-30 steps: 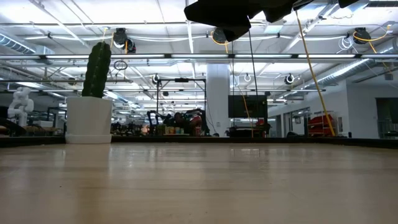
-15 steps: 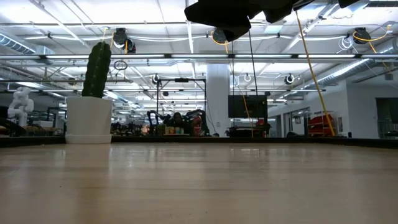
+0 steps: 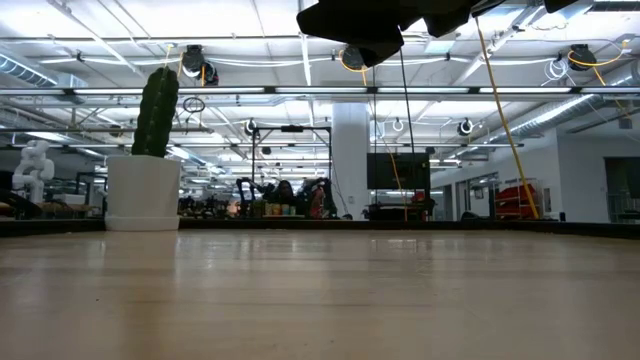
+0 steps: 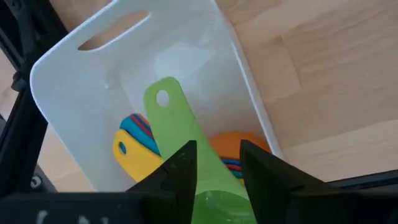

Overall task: Nest measuring cups in basket
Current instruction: Stack the green measuring cup on top of the yellow measuring cup into the white bin

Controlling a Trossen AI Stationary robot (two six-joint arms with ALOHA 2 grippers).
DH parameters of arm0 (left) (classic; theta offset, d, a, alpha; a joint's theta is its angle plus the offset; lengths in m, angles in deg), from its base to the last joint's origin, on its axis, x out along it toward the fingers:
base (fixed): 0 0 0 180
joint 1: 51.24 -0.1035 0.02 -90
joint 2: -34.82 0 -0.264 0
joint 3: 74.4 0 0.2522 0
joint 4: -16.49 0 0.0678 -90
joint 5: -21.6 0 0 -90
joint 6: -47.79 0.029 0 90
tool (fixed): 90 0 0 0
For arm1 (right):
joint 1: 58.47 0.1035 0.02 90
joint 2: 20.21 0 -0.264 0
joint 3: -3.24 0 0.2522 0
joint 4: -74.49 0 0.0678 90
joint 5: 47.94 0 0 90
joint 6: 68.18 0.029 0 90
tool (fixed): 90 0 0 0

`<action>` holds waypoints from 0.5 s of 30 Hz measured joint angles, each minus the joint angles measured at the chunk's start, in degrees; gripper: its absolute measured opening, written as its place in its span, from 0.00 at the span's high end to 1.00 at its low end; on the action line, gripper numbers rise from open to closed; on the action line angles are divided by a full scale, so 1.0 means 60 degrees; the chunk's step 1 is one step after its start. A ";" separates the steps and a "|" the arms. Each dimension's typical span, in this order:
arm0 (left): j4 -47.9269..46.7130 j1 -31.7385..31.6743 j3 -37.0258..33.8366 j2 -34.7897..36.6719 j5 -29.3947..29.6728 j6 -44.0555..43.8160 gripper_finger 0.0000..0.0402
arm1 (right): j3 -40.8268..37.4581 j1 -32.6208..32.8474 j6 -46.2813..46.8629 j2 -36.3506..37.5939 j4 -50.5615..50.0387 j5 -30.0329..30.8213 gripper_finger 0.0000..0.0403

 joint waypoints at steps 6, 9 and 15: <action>0.0208 -0.0001 0.0000 0.0000 0.1904 0.0776 0.69 | 0.0000 0.0000 -0.0059 0.0000 0.0000 0.0000 0.65; 0.0170 -0.0064 -0.0008 -0.0004 0.1944 0.1080 0.69 | 0.0000 -0.0002 -0.0066 0.0000 0.0000 0.0000 0.65; -0.0101 0.0125 -0.0033 -0.0007 0.1723 0.0458 0.71 | 0.0000 0.0000 -0.0066 0.0000 -0.0095 0.0000 0.65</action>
